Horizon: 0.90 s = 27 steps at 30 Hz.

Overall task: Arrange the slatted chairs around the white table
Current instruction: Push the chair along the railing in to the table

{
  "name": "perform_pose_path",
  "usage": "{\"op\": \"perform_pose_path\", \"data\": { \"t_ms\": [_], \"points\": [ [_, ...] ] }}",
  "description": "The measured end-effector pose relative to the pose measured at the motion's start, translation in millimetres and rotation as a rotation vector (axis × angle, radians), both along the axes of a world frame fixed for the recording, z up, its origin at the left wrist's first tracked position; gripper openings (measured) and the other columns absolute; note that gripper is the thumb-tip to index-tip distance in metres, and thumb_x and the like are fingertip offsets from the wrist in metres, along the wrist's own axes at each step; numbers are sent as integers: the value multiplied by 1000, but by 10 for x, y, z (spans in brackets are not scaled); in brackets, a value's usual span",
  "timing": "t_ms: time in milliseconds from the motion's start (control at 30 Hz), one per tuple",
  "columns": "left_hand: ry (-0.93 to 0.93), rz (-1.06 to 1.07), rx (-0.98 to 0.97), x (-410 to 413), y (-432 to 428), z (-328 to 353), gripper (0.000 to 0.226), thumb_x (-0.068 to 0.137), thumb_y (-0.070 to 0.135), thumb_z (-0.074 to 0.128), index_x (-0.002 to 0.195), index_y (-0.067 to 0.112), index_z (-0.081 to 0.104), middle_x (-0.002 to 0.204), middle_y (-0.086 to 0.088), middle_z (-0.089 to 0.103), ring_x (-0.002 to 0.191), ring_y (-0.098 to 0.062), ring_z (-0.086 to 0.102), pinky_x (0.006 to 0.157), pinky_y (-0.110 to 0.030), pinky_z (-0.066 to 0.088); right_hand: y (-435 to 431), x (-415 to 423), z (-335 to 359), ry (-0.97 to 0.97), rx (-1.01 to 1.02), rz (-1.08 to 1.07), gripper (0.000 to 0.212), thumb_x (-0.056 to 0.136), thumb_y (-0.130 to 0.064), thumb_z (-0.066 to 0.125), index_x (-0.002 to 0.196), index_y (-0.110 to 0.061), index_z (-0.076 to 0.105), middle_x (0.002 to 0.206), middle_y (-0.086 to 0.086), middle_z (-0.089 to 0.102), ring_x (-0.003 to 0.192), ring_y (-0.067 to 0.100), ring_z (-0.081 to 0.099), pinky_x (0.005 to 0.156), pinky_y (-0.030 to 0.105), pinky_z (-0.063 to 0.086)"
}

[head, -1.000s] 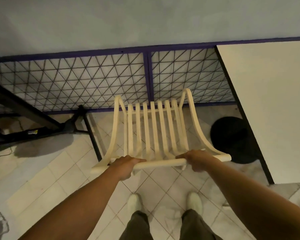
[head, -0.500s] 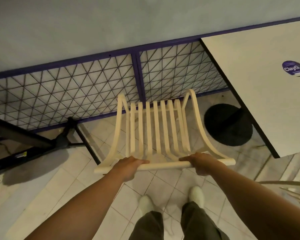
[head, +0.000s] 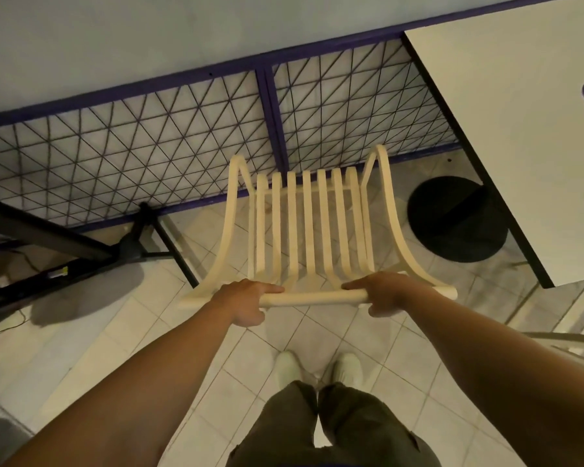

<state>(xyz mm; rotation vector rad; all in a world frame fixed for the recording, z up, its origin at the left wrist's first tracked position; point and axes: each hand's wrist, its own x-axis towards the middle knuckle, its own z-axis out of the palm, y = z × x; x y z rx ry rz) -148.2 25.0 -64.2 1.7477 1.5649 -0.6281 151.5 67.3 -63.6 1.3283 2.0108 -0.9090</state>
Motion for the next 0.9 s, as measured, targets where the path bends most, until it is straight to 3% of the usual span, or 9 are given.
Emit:
{"op": "perform_pose_path", "data": {
  "t_ms": [233,567,800,900],
  "points": [
    [54,-77,69,11,-33,-43,80,94,4,56,151,54,28,106,1,50,81,-19,51,69,-35,45,-57,-34,27,6,67,-7,74,89,-9,61,146,-48,35,125,-1,57,104,19,58,92,36,51],
    [-17,-154,60,-115,19,-100,85,90,-1,64,151,49,32,120,-6,59,91,-25,59,82,-44,57,-161,-121,95,-61,113,-92,72,89,-9,61,145,-49,38,124,-1,59,101,20,60,87,34,50],
    [-3,-249,56,-283,228,-5,90,86,-2,67,150,51,31,118,-5,55,96,-27,61,79,-43,58,-347,-311,88,-48,132,-196,71,89,-8,60,144,-47,39,121,-3,60,96,17,59,80,30,47],
    [-2,-336,60,-345,341,17,88,88,-2,66,149,51,32,121,-6,54,100,-27,60,86,-43,54,-438,-375,55,-32,123,-268,72,89,-8,61,145,-47,38,119,-3,60,89,14,56,79,30,48]
  ]
}}
